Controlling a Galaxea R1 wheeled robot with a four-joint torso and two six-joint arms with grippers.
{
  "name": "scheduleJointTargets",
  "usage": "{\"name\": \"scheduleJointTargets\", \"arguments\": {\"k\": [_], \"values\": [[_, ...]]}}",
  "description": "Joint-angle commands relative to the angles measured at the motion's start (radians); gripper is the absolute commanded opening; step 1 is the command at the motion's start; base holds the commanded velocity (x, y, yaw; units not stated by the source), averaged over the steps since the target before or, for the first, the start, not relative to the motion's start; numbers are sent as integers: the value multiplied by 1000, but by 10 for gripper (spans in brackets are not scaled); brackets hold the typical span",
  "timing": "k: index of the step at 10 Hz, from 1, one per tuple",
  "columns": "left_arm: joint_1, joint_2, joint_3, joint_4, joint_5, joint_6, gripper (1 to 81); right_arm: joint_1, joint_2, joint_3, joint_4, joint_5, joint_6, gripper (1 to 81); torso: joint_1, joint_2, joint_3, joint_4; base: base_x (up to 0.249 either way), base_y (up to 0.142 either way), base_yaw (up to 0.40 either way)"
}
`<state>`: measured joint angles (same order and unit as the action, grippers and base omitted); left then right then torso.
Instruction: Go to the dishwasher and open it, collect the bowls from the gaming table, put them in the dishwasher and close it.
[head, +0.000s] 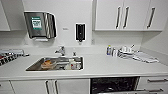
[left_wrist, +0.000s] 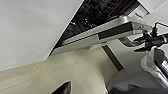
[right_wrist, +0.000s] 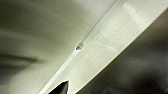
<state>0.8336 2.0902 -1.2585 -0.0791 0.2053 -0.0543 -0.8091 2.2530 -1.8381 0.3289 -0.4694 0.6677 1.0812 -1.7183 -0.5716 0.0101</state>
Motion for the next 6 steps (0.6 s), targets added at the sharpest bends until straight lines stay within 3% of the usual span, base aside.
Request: {"name": "scheduleJointTargets", "arguments": {"k": [1,6], "values": [[-107,-16,19,1,23,5,811,20,67,-35,-82,-101,-60,811,0,0,0,0,-79,0,0],[-74,28,-18,2,22,8,811,-9,99,-70,-82,-88,-88,811,-1,-1,0,0,-99,0,0]]}}
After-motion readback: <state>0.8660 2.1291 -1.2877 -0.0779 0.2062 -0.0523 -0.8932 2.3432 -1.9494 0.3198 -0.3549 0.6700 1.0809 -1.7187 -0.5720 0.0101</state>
